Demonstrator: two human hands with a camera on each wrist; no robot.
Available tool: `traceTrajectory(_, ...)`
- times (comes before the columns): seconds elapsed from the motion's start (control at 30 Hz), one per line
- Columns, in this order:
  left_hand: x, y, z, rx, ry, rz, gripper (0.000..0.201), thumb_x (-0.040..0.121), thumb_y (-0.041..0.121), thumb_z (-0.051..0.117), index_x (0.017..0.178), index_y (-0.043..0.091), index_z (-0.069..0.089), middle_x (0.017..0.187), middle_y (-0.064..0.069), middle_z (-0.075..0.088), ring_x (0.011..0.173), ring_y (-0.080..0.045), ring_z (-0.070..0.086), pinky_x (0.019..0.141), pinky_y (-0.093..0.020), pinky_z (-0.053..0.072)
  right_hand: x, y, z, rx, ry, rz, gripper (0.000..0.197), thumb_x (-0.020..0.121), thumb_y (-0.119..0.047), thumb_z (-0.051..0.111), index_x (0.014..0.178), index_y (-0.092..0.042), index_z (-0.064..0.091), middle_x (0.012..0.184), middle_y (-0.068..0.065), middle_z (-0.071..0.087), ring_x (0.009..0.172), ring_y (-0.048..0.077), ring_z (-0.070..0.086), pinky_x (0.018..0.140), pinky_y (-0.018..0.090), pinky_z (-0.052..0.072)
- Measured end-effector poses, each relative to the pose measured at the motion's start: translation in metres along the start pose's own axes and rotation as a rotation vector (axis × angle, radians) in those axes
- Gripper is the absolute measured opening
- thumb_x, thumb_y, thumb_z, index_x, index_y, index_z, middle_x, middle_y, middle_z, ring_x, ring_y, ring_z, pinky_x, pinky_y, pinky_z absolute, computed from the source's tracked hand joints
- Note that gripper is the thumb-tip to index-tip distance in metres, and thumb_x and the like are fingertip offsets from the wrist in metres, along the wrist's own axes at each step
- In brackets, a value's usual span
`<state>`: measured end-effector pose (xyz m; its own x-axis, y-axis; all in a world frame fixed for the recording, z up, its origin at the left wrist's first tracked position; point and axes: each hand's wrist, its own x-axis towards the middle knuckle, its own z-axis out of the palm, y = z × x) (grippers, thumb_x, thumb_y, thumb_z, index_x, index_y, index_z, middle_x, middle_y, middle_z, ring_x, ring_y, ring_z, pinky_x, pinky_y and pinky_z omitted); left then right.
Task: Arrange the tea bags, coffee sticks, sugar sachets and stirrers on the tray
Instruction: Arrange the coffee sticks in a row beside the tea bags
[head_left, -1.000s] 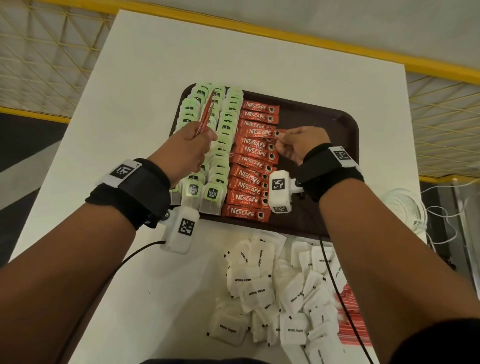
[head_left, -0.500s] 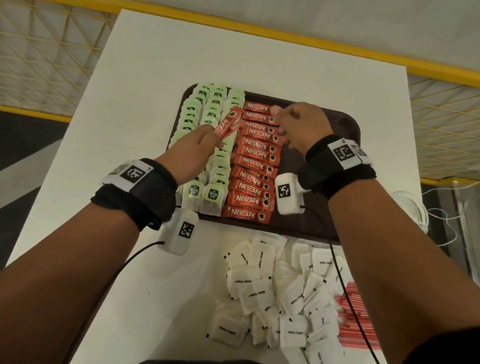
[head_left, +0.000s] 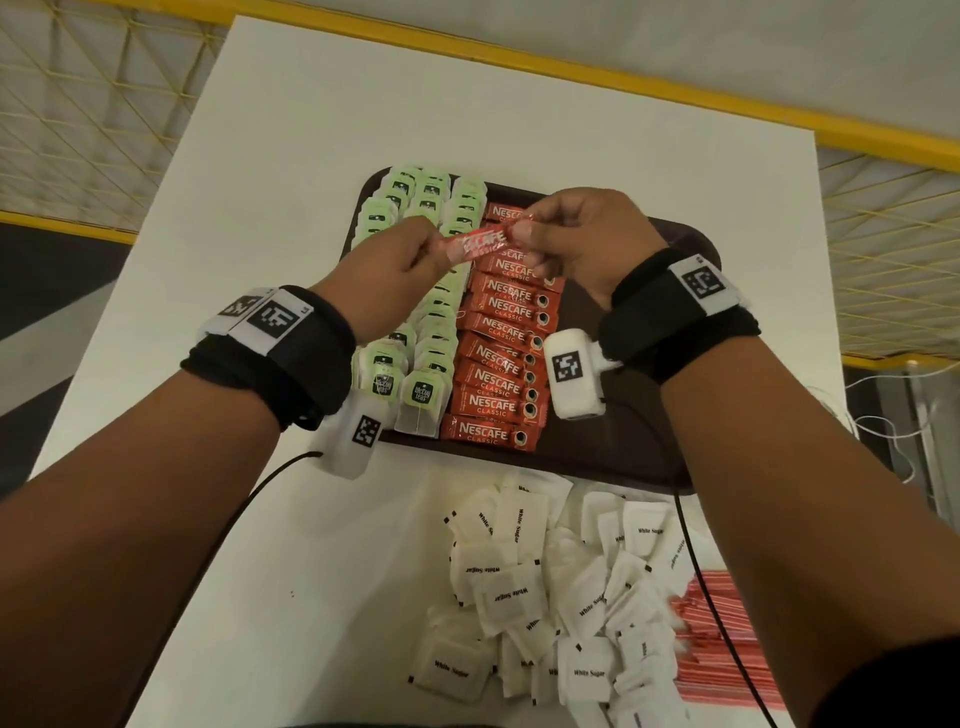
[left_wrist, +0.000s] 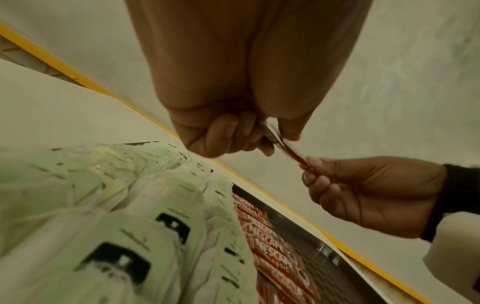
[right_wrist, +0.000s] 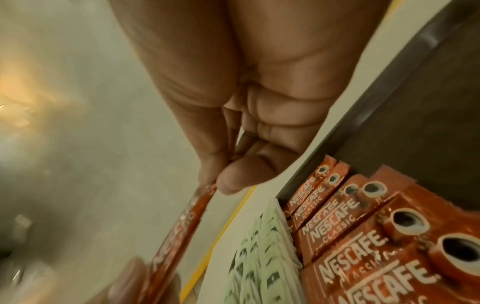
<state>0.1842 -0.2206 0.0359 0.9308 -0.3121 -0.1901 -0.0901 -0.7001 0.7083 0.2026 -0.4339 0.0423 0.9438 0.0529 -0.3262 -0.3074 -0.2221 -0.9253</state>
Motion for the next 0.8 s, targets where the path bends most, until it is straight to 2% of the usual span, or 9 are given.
traceTrajectory(0.1, 0.007, -0.003, -0.003, -0.226, 0.06, -0.1, 0.019, 0.104, 0.025, 0.036, 0.097, 0.013, 0.05, 0.068, 0.002, 0.039, 0.057, -0.013, 0.034, 0.053, -0.03, 0.029, 0.006, 0.006, -0.013, 0.258, 0.155, 0.091, 0.004, 0.09, -0.002, 0.064, 0.094, -0.002, 0.067, 0.084, 0.011, 0.069, 0.069, 0.015, 0.066, 0.069, 0.026, 0.059)
traceTrajectory(0.2, 0.008, -0.008, -0.007, -0.232, 0.094, -0.124, 0.018, 0.101, 0.016, 0.035, 0.104, 0.009, 0.051, 0.067, 0.003, 0.038, 0.055, -0.013, 0.032, 0.051, -0.03, 0.028, 0.012, 0.02, -0.024, 0.348, 0.282, 0.205, 0.005, 0.092, 0.0, 0.06, 0.095, -0.002, 0.064, 0.091, 0.014, 0.07, 0.079, 0.018, 0.07, 0.075, 0.027, 0.06)
traceTrajectory(0.3, 0.007, -0.014, -0.009, -0.2, 0.094, -0.125, 0.019, 0.102, 0.017, 0.036, 0.107, 0.009, 0.052, 0.068, 0.003, 0.04, 0.056, -0.014, 0.033, 0.052, -0.03, 0.029, 0.019, 0.032, -0.024, 0.254, 0.333, 0.252, 0.007, 0.094, -0.001, 0.059, 0.089, -0.005, 0.063, 0.094, 0.015, 0.07, 0.085, 0.021, 0.071, 0.072, 0.026, 0.06)
traceTrajectory(0.43, 0.004, -0.019, -0.008, -0.202, 0.113, -0.129, 0.016, 0.101, 0.016, 0.037, 0.104, 0.011, 0.052, 0.07, 0.002, 0.042, 0.059, -0.014, 0.036, 0.055, -0.031, 0.03, 0.028, 0.037, -0.016, 0.099, 0.37, 0.293, 0.002, 0.091, -0.006, 0.065, 0.091, -0.007, 0.063, 0.094, 0.012, 0.071, 0.08, 0.02, 0.071, 0.072, 0.029, 0.061)
traceTrajectory(0.53, 0.002, -0.02, -0.006, -0.171, 0.105, -0.12, 0.016, 0.102, 0.019, 0.039, 0.108, 0.012, 0.052, 0.071, 0.003, 0.044, 0.06, -0.013, 0.038, 0.056, -0.031, 0.033, 0.036, 0.042, -0.012, -0.255, 0.365, 0.264, 0.017, 0.087, -0.023, 0.072, 0.097, -0.009, 0.068, 0.087, 0.005, 0.072, 0.072, 0.015, 0.066, 0.074, 0.031, 0.058)
traceTrajectory(0.63, 0.0, -0.022, -0.005, -0.115, 0.089, -0.089, 0.014, 0.102, 0.024, 0.045, 0.11, 0.016, 0.054, 0.075, 0.003, 0.05, 0.063, -0.015, 0.045, 0.058, -0.031, 0.038, 0.039, 0.04, -0.008, -0.435, 0.338, 0.258, 0.027, 0.084, -0.032, 0.075, 0.101, -0.011, 0.071, 0.101, 0.002, 0.071, 0.091, 0.018, 0.065, 0.085, 0.033, 0.052)
traceTrajectory(0.7, -0.002, -0.023, -0.006, -0.086, 0.106, -0.063, 0.012, 0.1, 0.029, 0.051, 0.108, 0.021, 0.056, 0.082, 0.002, 0.058, 0.069, -0.014, 0.054, 0.059, -0.025, 0.041, 0.037, 0.04, -0.009, -0.509, 0.34, 0.268, 0.038, 0.083, -0.037, 0.075, 0.11, -0.012, 0.065, 0.111, 0.0, 0.065, 0.102, 0.018, 0.061, 0.088, 0.032, 0.049)
traceTrajectory(0.77, -0.003, -0.023, -0.007, -0.1, 0.135, -0.044, 0.013, 0.096, 0.033, 0.059, 0.105, 0.023, 0.061, 0.084, 0.005, 0.063, 0.066, -0.002, 0.059, 0.057, -0.015, 0.042, 0.034, 0.034, -0.009, -0.545, 0.381, 0.206, 0.041, 0.084, -0.04, 0.073, 0.114, -0.016, 0.061, 0.114, 0.0, 0.062, 0.103, 0.018, 0.06, 0.084, 0.03, 0.047)
traceTrajectory(0.8, -0.003, -0.023, -0.008, -0.12, 0.145, -0.042, 0.014, 0.094, 0.034, 0.063, 0.103, 0.023, 0.063, 0.082, 0.006, 0.065, 0.062, 0.004, 0.058, 0.056, -0.01, 0.042, 0.031, 0.028, -0.007, -0.55, 0.386, 0.143, 0.036, 0.086, -0.042, 0.07, 0.111, -0.018, 0.061, 0.109, -0.001, 0.062, 0.099, 0.016, 0.061, 0.081, 0.029, 0.047)
